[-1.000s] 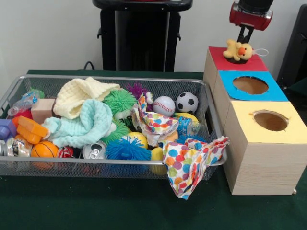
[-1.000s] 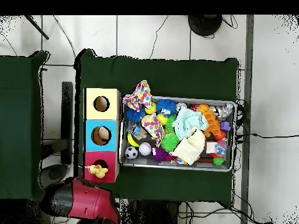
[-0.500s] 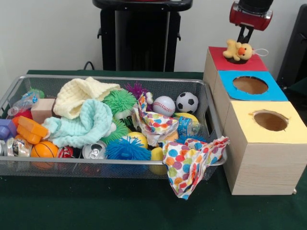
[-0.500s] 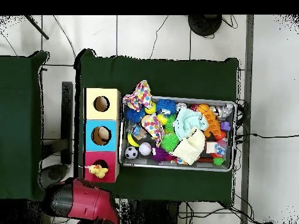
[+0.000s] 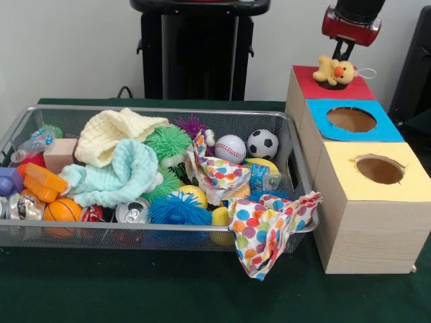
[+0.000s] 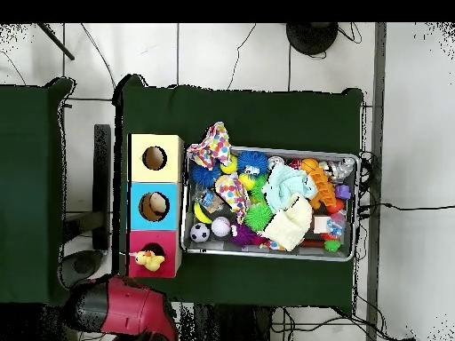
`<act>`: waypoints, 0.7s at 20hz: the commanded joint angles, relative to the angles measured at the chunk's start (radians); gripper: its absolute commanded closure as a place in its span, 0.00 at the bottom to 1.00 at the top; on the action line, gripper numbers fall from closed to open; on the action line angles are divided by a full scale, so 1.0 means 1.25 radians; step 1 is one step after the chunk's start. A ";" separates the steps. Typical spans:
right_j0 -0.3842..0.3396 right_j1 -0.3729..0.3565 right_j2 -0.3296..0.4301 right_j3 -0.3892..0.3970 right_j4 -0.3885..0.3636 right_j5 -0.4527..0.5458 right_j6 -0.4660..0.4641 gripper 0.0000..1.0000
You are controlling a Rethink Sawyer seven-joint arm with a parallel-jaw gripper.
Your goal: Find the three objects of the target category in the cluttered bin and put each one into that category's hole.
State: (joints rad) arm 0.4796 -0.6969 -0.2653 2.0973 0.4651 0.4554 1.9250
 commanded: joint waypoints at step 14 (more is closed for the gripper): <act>-0.027 -0.004 -0.013 -0.034 0.009 0.024 0.179 1.00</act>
State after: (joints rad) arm 0.4782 -0.7018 -0.3018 2.0962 0.4651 0.4552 1.9250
